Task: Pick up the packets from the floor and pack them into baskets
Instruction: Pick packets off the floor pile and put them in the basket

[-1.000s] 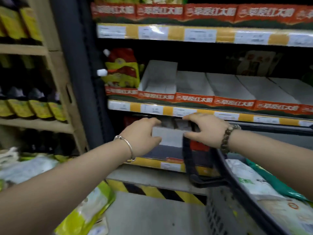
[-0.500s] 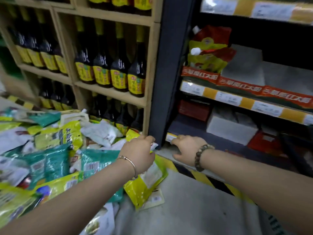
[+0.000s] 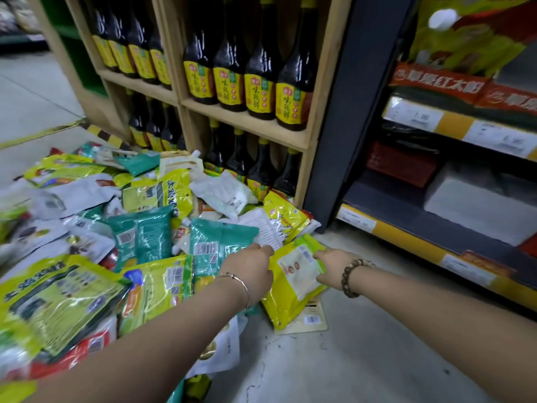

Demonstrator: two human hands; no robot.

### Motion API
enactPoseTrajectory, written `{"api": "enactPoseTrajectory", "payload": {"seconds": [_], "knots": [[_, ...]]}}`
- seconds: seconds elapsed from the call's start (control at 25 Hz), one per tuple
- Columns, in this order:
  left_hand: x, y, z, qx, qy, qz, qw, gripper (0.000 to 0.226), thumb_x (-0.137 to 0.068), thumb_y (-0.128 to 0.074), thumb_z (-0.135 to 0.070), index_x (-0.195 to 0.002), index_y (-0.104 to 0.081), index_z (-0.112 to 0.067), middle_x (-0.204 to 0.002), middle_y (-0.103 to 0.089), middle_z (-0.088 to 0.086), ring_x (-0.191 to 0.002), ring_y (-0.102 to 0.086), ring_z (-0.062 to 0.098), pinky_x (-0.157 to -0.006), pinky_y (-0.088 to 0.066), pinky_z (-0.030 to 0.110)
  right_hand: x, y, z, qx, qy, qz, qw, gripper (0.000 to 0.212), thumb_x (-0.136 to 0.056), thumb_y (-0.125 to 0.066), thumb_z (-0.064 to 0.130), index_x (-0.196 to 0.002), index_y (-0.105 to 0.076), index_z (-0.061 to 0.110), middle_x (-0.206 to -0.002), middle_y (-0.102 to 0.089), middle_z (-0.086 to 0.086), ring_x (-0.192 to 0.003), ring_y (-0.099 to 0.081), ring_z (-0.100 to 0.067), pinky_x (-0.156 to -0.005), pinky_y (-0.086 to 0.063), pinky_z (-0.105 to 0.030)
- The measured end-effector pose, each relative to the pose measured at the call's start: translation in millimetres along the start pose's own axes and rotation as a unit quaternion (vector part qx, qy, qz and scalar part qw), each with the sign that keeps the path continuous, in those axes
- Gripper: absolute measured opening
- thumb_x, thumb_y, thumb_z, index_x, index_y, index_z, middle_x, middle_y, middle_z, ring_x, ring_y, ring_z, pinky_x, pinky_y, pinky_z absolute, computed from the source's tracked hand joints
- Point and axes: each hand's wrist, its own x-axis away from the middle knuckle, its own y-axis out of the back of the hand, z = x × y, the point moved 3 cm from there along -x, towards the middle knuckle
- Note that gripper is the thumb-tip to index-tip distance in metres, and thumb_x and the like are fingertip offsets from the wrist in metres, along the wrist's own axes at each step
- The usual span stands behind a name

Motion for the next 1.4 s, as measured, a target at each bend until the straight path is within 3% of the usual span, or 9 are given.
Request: {"api": "enactPoseTrajectory", "payload": {"seconds": [0.16, 0.32, 0.56, 0.68, 0.88, 1.04, 1.12, 1.24, 1.4], "knots": [[24, -35, 15, -0.051, -0.010, 0.053, 0.997, 0.040, -0.089, -0.046, -0.022, -0.129, -0.043, -0.019, -0.123, -0.051, 0.008, -0.112, -0.053, 0.031, -0.087, -0.043, 0.036, -44, -13, 16, -0.019, 0.048, -0.011, 0.999, 0.082, -0.078, -0.066, 0.048, -0.146, -0.025, 0.024, -0.146, -0.034, -0.006, -0.132, -0.037, -0.025, -0.104, -0.038, -0.038], [42, -61, 33, 0.035, 0.039, 0.056, 0.997, 0.040, -0.092, -0.044, -0.027, -0.132, -0.044, -0.024, -0.131, -0.048, 0.003, -0.117, -0.050, 0.028, -0.092, -0.042, 0.034, -81, -16, 52, 0.035, 0.151, -0.020, 0.988, 0.099, -0.067, -0.077, 0.049, -0.146, -0.024, 0.023, -0.151, -0.025, -0.007, -0.139, -0.026, -0.024, -0.112, -0.028, -0.037], [62, -97, 49, 0.270, 0.149, 0.024, 0.951, 0.031, -0.089, -0.051, -0.014, -0.117, -0.060, -0.024, -0.116, -0.061, -0.004, -0.108, -0.057, 0.015, -0.088, -0.041, 0.018, -88, -53, 44, 0.046, 0.089, 0.009, 0.995, 0.072, -0.070, -0.074, 0.053, -0.128, -0.050, 0.018, -0.136, -0.045, -0.007, -0.124, -0.044, -0.025, -0.098, -0.039, -0.032], [73, -115, 48, 0.350, 0.195, 0.007, 0.916, 0.027, -0.085, -0.053, -0.007, -0.104, -0.064, -0.021, -0.097, -0.065, -0.004, -0.094, -0.060, 0.014, -0.084, -0.045, 0.017, -72, -71, 20, -0.141, 0.059, 0.078, 0.985, 0.058, -0.076, -0.075, 0.036, -0.129, -0.054, 0.024, -0.121, -0.059, -0.007, -0.106, -0.058, -0.021, -0.079, -0.047, -0.026], [82, -116, 31, 0.569, 0.221, -0.017, 0.791, 0.018, -0.080, -0.068, -0.016, -0.088, -0.057, -0.028, -0.085, -0.060, -0.003, -0.070, -0.056, -0.006, -0.068, -0.042, 0.007, -28, -60, -3, -0.449, 0.053, 0.101, 0.886, 0.029, -0.078, -0.072, 0.004, -0.103, -0.064, 0.015, -0.087, -0.070, 0.008, -0.074, -0.066, -0.003, -0.062, -0.046, -0.010], [87, -112, 27, 0.705, 0.238, 0.010, 0.668, 0.071, -0.047, -0.076, -0.055, -0.108, -0.056, -0.025, -0.112, -0.063, 0.001, -0.103, -0.061, 0.014, -0.089, -0.049, 0.025, 2, -38, 15, -0.654, 0.007, 0.090, 0.751, 0.009, -0.083, -0.064, 0.006, -0.077, -0.066, 0.011, -0.073, -0.070, -0.010, -0.057, -0.066, -0.017, -0.059, -0.052, -0.028], [87, -103, 27, 0.759, 0.242, 0.026, 0.604, 0.065, -0.056, -0.083, -0.050, -0.108, -0.060, -0.018, -0.105, -0.069, 0.002, -0.091, -0.066, 0.016, -0.075, -0.052, 0.024, 3, -31, 40, -0.708, -0.015, 0.056, 0.704, 0.009, -0.077, -0.071, 0.016, -0.081, -0.069, 0.008, -0.081, -0.071, -0.015, -0.067, -0.069, -0.026, -0.070, -0.056, -0.038], [87, -89, 36, 0.770, 0.249, -0.003, 0.587, 0.039, -0.065, -0.081, -0.011, -0.100, -0.063, -0.009, -0.081, -0.074, 0.001, -0.067, -0.069, 0.013, -0.056, -0.052, 0.020, 6, -27, 90, -0.736, -0.034, 0.022, 0.676, 0.055, -0.056, -0.085, 0.030, -0.099, -0.067, 0.002, -0.094, -0.071, -0.021, -0.087, -0.068, -0.039, -0.082, -0.053, -0.056], [97, -84, 66, 0.723, 0.302, -0.079, 0.616, 0.052, -0.055, -0.081, -0.003, -0.102, -0.059, -0.006, -0.072, -0.074, -0.002, -0.063, -0.069, 0.011, -0.053, -0.052, 0.019, 12, -33, 143, -0.740, -0.049, -0.015, 0.670, 0.018, -0.077, -0.075, 0.017, -0.086, -0.067, 0.003, -0.085, -0.071, -0.021, -0.081, -0.068, -0.039, -0.077, -0.054, -0.055]]}}
